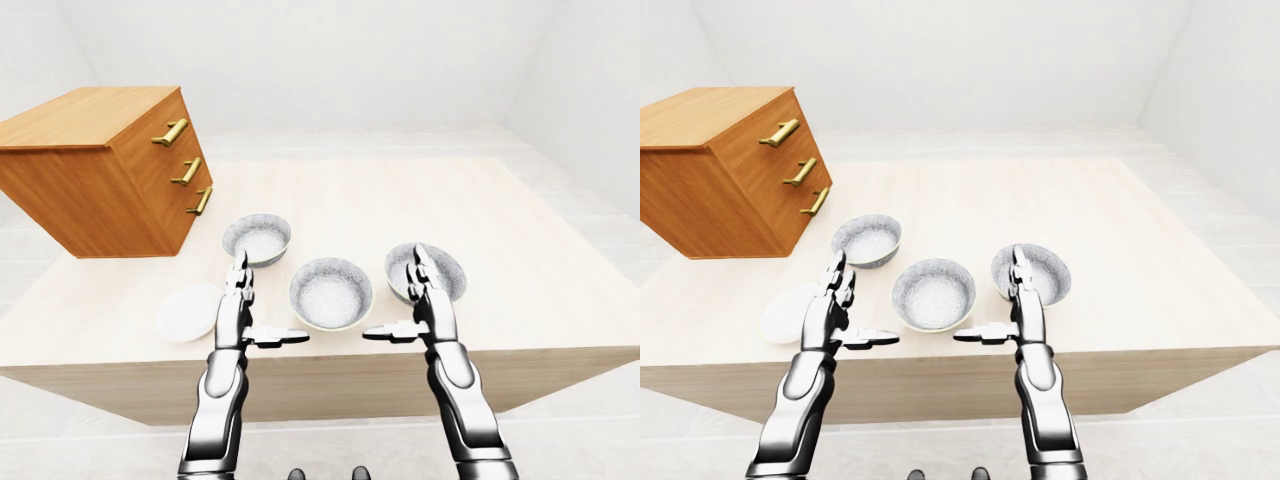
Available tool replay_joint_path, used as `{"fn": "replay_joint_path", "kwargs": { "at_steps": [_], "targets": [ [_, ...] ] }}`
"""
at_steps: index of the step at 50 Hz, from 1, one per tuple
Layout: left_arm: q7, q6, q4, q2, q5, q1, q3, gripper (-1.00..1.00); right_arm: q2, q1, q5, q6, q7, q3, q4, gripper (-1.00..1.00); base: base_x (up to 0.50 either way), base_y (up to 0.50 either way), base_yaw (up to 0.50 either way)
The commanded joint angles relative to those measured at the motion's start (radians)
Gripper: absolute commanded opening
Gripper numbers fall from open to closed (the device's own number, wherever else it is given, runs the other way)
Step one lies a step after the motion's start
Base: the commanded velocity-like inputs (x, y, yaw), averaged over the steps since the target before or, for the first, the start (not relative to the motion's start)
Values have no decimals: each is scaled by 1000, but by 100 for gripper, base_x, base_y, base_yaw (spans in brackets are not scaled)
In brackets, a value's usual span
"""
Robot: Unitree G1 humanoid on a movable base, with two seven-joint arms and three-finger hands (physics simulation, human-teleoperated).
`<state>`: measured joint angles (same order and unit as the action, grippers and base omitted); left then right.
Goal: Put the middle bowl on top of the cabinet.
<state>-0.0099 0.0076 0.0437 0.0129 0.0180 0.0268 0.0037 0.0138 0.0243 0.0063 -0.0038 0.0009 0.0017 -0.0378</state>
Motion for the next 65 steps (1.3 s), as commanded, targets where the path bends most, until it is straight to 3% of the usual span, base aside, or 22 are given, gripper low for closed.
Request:
{"fn": "replay_joint_path", "kwargs": {
  "at_steps": [1,4,8,11,12,18,29,35,45,47,56,57,65],
  "targets": [
    [-37,45,65,27,39,12,39,100,13,11,10,84,1,-18,-99,100,0,0,0],
    [-48,80,143,28,50,28,54,100,4,25,-2,91,-8,-17,-166,100,0,0,0],
    [-65,80,217,31,60,45,69,100,1,31,-5,91,-1,-13,-219,100,0,0,0],
    [-75,71,166,26,46,47,70,100,2,31,-7,91,10,-10,-233,100,0,0,0],
    [-76,80,242,30,48,54,70,100,0,35,-4,91,13,-10,-250,100,0,0,0],
    [-93,80,292,23,52,83,84,100,7,34,-24,91,17,-13,-290,100,0,0,0],
    [-93,80,400,11,47,82,93,100,10,25,-35,91,29,-35,-394,100,-6,50,0],
    [-80,80,360,10,-1,82,82,100,9,38,-23,91,60,-32,-416,100,-6,50,0],
    [-106,80,410,13,26,101,103,100,3,65,-29,91,66,-38,-451,100,-6,50,0],
    [-150,80,421,22,63,101,102,100,4,72,-24,91,73,-40,-467,100,-6,50,0],
    [-156,80,425,14,57,106,118,100,-1,85,-16,91,85,-47,-483,100,-5,50,0],
    [-149,80,481,20,63,95,123,100,-2,86,-21,91,78,-49,-482,100,0,23,0],
    [-166,80,452,8,69,110,134,100,1,88,7,91,96,-64,-506,100,0,0,0]
  ]
}}
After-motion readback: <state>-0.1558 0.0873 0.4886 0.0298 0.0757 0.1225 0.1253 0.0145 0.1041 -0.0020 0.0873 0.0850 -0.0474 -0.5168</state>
